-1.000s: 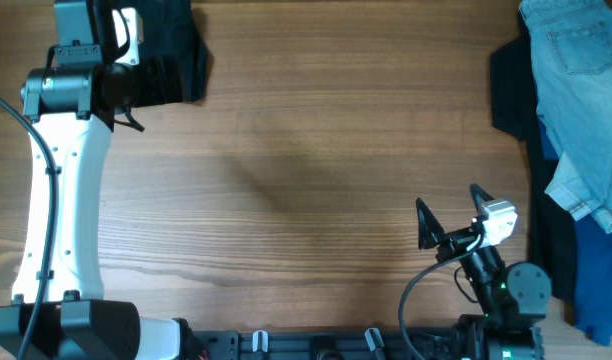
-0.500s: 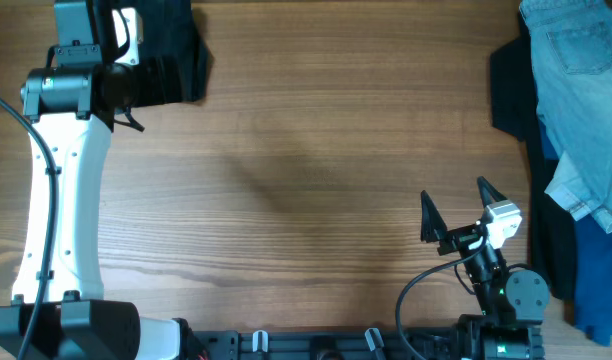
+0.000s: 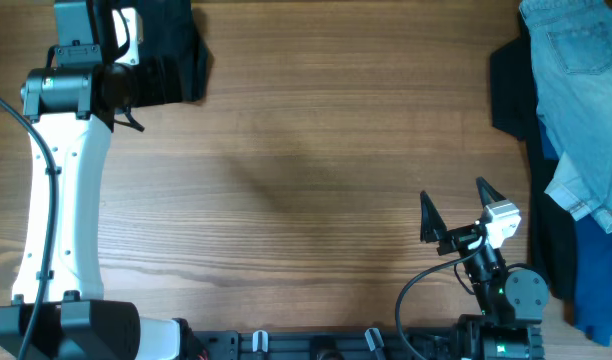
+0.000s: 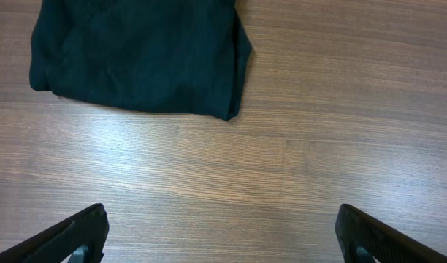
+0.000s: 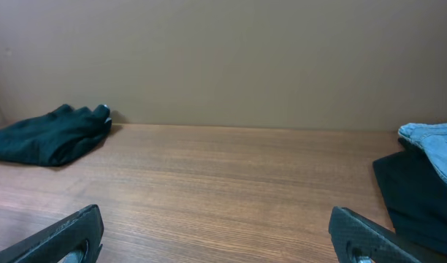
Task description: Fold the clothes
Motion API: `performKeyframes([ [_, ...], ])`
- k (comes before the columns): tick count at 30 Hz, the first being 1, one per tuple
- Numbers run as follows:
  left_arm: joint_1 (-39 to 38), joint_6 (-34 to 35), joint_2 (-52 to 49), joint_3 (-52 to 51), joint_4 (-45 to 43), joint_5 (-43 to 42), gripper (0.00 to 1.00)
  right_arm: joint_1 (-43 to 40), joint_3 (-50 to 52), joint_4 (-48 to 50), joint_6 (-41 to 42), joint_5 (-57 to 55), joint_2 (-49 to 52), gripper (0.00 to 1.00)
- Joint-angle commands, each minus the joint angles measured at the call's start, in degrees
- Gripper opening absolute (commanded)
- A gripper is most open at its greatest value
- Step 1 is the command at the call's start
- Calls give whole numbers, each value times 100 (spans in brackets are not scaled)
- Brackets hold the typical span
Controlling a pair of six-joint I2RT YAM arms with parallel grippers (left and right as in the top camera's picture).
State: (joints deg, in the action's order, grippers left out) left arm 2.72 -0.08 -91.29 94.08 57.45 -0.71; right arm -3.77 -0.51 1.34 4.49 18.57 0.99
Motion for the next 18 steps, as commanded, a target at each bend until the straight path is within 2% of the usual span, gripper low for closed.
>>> performKeyframes([
  [1, 9, 57, 0, -11, -11, 35, 100, 44, 22, 31, 4, -79, -46, 100],
  [3, 20, 55, 46, -11, -11, 37, 100, 44, 22, 33, 7, -79, -46, 100],
  [6, 22, 37, 518, -11, 31, 426, 100, 44, 22, 31, 7, -79, -46, 100],
  [9, 22, 37, 1073, -46, 81, 442, 100, 44, 22, 31, 2, -79, -46, 100],
  [12, 76, 39, 1849, -522, -7, 420, 100, 44, 22, 31, 4, -79, -46, 100],
  [15, 199, 59, 3016, -2122, -1003, 149, 100, 44, 22, 31, 4, -79, -46, 100],
  [18, 232, 61, 4253, -4162, -2573, -339, 100, 44, 22, 31, 4, -79, -46, 100],
])
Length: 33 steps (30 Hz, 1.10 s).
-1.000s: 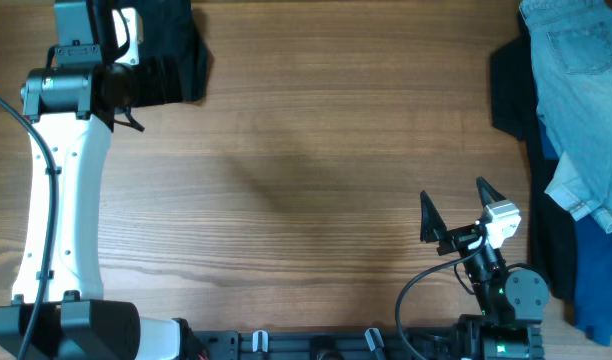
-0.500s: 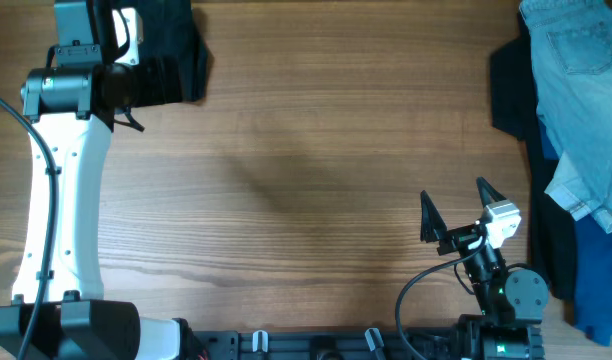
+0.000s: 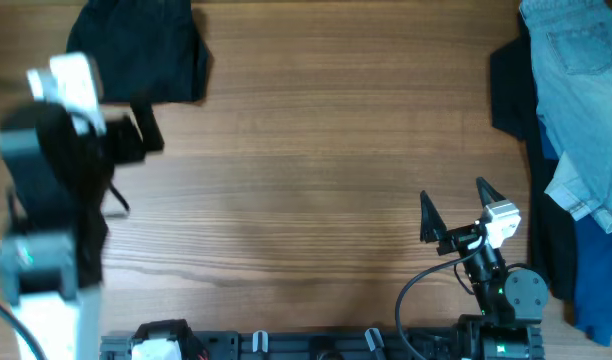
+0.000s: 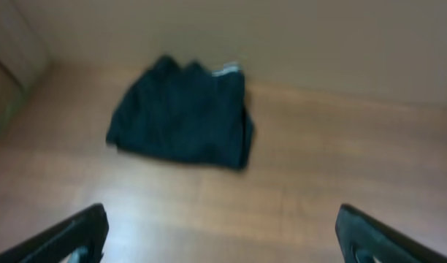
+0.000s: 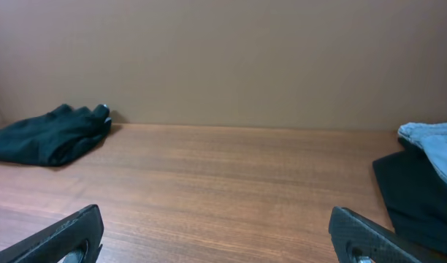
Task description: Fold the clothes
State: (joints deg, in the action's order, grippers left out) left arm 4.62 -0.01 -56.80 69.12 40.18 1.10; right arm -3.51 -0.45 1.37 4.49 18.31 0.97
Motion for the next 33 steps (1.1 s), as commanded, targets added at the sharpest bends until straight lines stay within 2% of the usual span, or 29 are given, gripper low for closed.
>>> performKeyframes([
  [1, 42, 55, 1255, -2343, -1318, -734, 100, 17, 15, 31, 4, -52, -44, 100],
  [4, 37, 61, 2197, -3598, -2168, -1106, 100, 17, 15, 28, 4, -52, -44, 100],
  [7, 37, 396, 3307, -4843, -2828, -1156, 100, 17, 15, 28, 4, -52, -44, 99],
  [12, 37, 669, 4332, -6026, -3504, -1163, 100, 17, 15, 28, 7, -52, -44, 100],
  [16, -42, 693, 4780, -6432, -3801, -1156, 100, 17, 15, 28, 7, -52, -44, 99],
  [24, -76, 693, 5512, -6623, -4063, -1158, 100, 17, 15, 31, 4, -52, -44, 100],
  [30, -76, 695, 5650, -6848, -4927, -1204, 100, 17, 15, 28, 7, -52, -44, 100],
  [33, -118, 693, 5661, -6876, -4937, -1200, 100, 17, 15, 28, 4, -52, -44, 100],
])
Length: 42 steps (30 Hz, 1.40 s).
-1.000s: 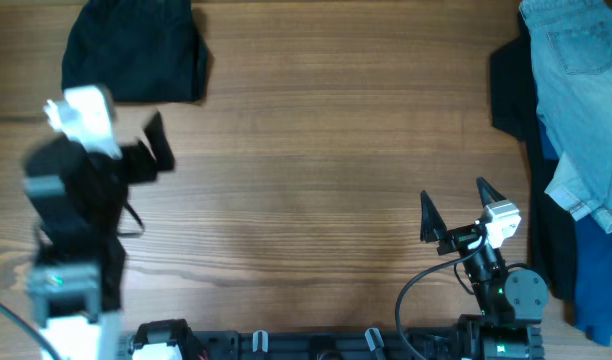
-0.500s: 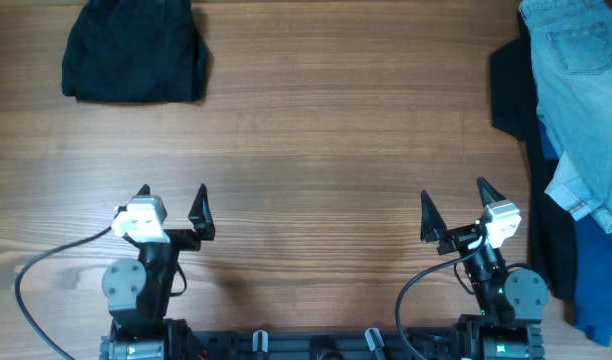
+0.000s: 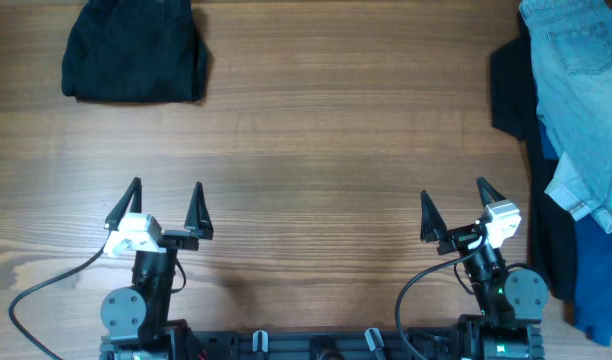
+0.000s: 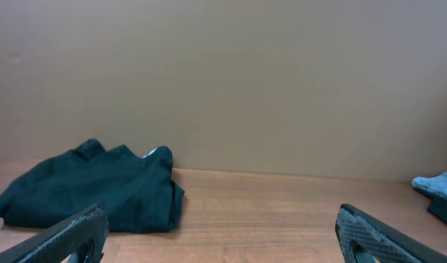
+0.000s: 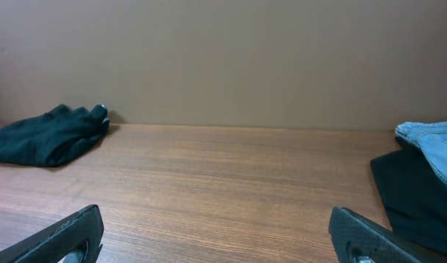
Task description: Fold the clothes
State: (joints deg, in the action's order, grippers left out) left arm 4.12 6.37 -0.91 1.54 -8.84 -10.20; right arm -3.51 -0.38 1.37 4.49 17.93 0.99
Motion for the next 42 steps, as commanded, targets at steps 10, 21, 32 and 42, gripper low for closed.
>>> performKeyframes([
  [10, -177, 52, 72, -118, 1239, -109, 100, 17, 9, 31, 2, -15, -46, 100],
  [21, -177, 52, 68, -118, 1228, -111, 100, 17, 9, 28, 4, -15, -46, 100],
  [32, -177, 52, 61, -118, 1226, -109, 100, 17, 9, 28, 4, -15, -46, 100],
  [42, -177, 55, 59, -118, 1226, -111, 100, 17, 9, 28, 7, -15, -46, 100],
])
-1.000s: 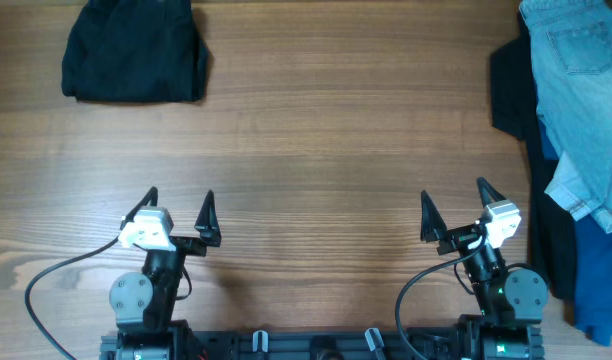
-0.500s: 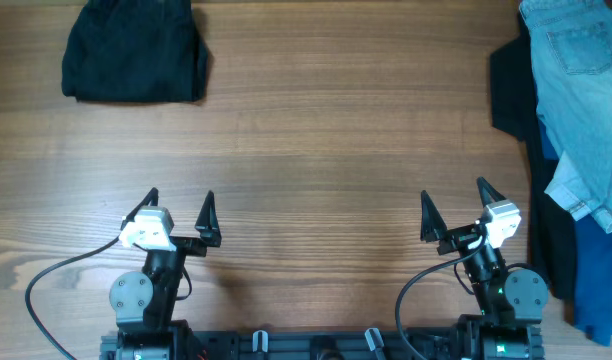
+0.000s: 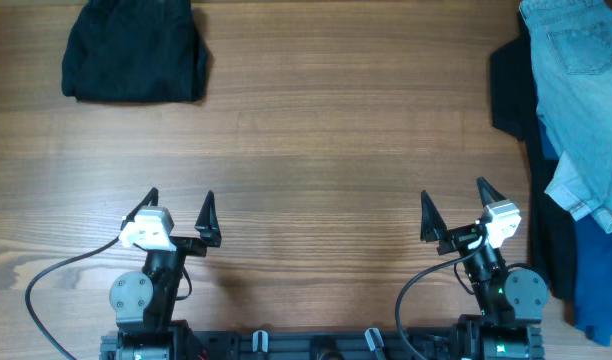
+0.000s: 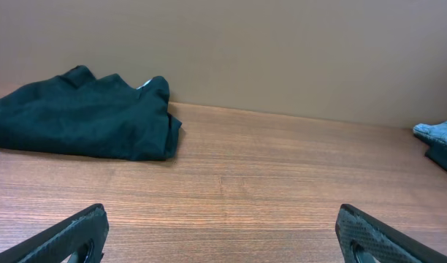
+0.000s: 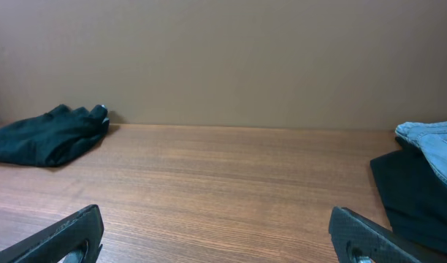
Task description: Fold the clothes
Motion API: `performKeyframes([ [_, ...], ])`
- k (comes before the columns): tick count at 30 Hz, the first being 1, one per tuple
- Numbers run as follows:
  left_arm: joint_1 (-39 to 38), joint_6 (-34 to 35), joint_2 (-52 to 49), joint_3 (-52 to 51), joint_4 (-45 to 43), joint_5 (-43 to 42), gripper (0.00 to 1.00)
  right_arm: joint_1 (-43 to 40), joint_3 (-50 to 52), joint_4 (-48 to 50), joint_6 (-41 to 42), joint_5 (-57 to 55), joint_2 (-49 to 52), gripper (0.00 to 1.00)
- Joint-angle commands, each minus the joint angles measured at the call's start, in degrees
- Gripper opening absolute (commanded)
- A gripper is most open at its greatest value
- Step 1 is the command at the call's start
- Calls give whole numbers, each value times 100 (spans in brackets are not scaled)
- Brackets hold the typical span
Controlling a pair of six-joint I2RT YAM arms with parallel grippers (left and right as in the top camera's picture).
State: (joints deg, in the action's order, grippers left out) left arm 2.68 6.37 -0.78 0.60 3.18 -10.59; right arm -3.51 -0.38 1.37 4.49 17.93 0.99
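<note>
A folded dark green garment lies at the far left corner of the table; it also shows in the left wrist view and the right wrist view. At the right edge a heap of clothes holds light blue jeans, a black piece and a blue piece. My left gripper stands open at the front left with nothing between its fingers. At the front right my right gripper is open and empty too.
The wooden table stretches between the folded garment and the heap. A plain wall backs the far edge. The arm bases and cables sit along the front edge.
My left gripper has shifted slightly right and nearer the front edge, and its view now tilts lower onto the table. The right arm and the clothes have not moved.
My left arm was stretched out over the folded dark garment at the far left, gripper open. Then it was drawn back, blurred in motion, with the garment left lying. Later it stood folded at the front left, where it now rests. The right arm stayed still throughout.
</note>
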Motion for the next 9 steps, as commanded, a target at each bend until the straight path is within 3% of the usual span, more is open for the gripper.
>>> performKeyframes([
  [1, -33, 55, 46, -24, 24, -72, 100, 17, 9, 28, 4, -15, -46, 100],
  [9, -33, 52, 46, -24, 24, -72, 100, 17, 9, 28, 4, -15, -46, 100],
])
